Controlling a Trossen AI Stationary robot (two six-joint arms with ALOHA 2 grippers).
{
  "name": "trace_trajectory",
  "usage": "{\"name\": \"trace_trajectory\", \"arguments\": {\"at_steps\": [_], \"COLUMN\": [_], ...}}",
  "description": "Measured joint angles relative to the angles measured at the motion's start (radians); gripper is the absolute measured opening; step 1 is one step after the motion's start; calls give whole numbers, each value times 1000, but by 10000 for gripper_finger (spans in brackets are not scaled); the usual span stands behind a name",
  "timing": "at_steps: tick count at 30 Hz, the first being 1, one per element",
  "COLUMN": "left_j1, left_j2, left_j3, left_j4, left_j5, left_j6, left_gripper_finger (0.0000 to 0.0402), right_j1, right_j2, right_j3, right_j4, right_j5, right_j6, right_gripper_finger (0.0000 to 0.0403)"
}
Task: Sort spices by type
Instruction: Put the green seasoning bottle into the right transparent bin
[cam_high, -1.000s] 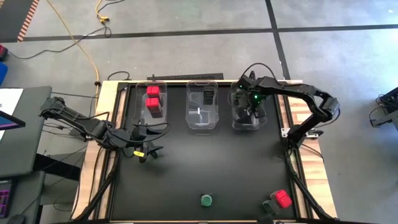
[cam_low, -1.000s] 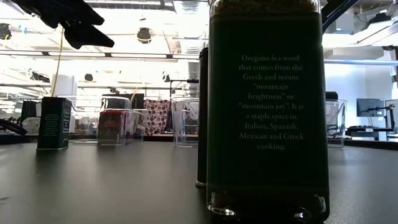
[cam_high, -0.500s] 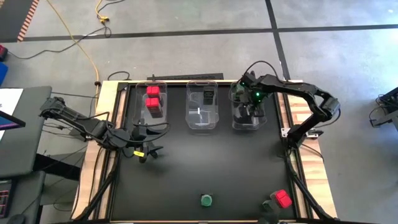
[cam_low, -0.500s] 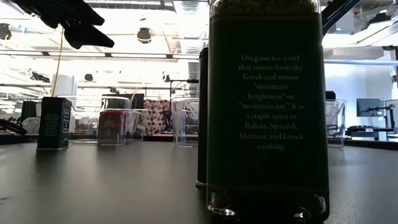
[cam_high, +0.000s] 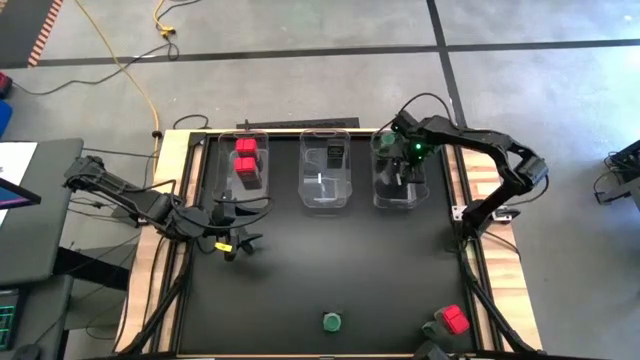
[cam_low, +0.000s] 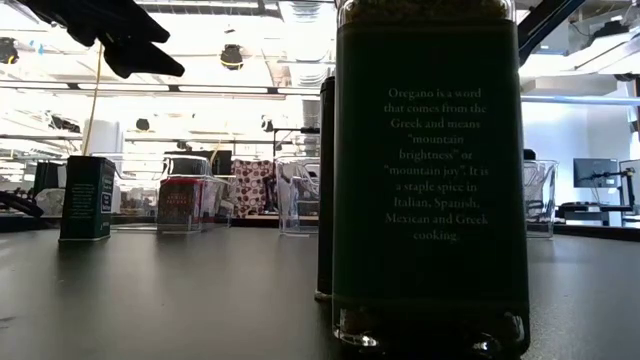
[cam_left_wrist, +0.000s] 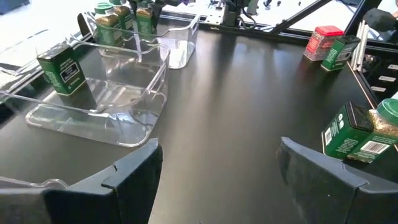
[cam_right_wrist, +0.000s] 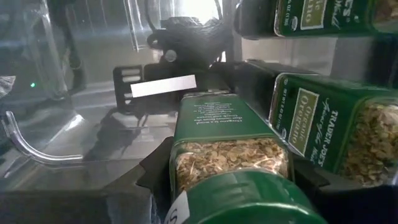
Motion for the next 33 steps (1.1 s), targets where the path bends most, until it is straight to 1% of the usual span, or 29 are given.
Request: {"name": "trace_trajectory", "arguments": {"at_steps": [9, 15, 22, 26, 33], "left_j1": [0, 0, 0, 0, 0], "left_j2": [0, 0, 0, 0, 0], "left_j3": [0, 0, 0, 0, 0], "left_j4": [0, 0, 0, -1, -22], "left_j5": [-17, -18, -18, -19, -21], "left_j6": [-1, -5, -6, -2, -9], "left_gripper_finger": [304, 304, 304, 304, 304], "right_j1": [1, 1, 4, 4, 4], "right_j2": [1, 1, 2, 2, 2], "right_j3": [-1, -1, -1, -1, -1], "right_j4": [61, 55, 49, 40, 33], "right_j5": [-10, -11, -16, -17, -17], "right_j6": [83, 86, 75, 52, 57], "right_gripper_finger": [218, 218, 253, 256, 258]}}
